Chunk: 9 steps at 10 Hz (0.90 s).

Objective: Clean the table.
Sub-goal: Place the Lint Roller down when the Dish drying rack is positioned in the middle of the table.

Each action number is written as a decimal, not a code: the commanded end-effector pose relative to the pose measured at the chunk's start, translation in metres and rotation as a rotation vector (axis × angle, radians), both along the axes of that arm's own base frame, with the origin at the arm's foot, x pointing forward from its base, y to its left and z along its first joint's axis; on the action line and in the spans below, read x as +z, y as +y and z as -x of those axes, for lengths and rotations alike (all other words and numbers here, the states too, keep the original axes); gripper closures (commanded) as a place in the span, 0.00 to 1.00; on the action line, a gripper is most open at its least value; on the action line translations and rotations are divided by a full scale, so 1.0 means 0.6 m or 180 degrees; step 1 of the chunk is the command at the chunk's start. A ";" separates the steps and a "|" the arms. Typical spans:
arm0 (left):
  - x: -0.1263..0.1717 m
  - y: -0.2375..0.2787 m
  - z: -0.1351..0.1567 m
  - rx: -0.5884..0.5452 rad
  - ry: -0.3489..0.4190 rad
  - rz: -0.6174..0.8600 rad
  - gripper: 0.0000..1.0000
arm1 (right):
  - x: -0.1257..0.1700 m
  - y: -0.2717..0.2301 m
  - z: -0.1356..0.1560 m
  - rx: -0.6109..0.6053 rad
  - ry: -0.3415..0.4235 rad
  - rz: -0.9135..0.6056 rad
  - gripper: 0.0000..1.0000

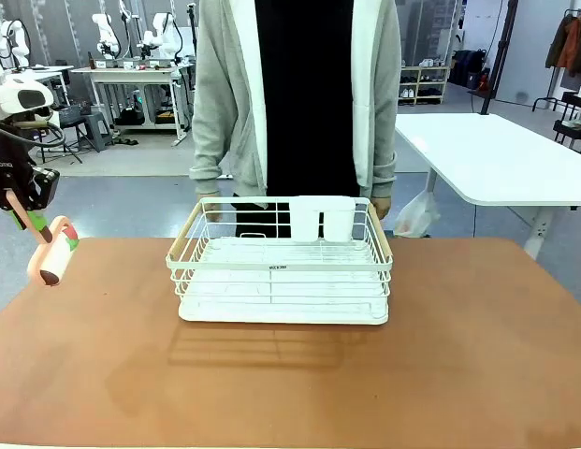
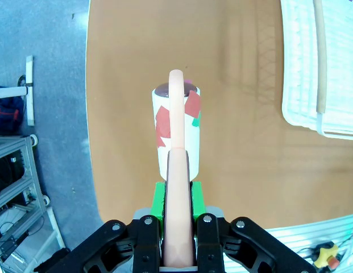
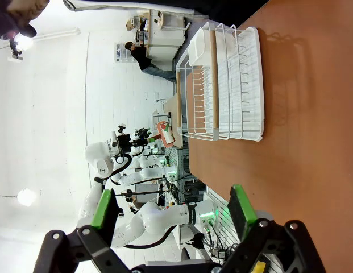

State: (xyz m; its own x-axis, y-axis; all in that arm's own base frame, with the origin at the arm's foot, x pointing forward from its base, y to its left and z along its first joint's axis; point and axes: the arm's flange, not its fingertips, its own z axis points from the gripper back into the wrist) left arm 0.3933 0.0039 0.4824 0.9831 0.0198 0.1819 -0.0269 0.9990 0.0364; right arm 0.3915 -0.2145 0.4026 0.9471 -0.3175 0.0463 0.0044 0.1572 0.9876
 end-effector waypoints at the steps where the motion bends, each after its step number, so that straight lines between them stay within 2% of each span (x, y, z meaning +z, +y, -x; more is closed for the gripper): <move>1: 0.008 0.000 -0.003 0.0068 0.0023 -0.0044 0.79 | 0.004 0.002 0.002 0.0004 -0.0015 -0.0025 0.00; 6: 0.000 0.000 0.000 0.0000 0.0000 0.0000 0.79 | 0.004 0.002 0.002 0.0004 -0.0015 -0.0025 0.00; 7: 0.008 -0.011 -0.054 0.1007 -0.0102 0.0225 0.79 | 0.004 0.002 0.002 0.0004 -0.0015 -0.0025 0.00; 8: 0.013 -0.012 -0.111 0.2152 -0.0538 0.0379 0.79 | 0.004 0.002 0.002 0.0004 -0.0015 -0.0025 0.00; 9: 0.012 -0.008 -0.146 0.3192 -0.0867 0.0590 0.79 | 0.004 0.002 0.002 0.0004 -0.0015 -0.0025 0.00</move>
State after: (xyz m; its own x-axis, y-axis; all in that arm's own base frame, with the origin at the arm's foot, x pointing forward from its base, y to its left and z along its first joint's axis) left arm 0.4471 0.0069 0.4880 0.8706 0.4468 0.2060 -0.4370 0.8946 -0.0938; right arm 0.3917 -0.2143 0.4025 0.9473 -0.3170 0.0461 0.0046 0.1571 0.9876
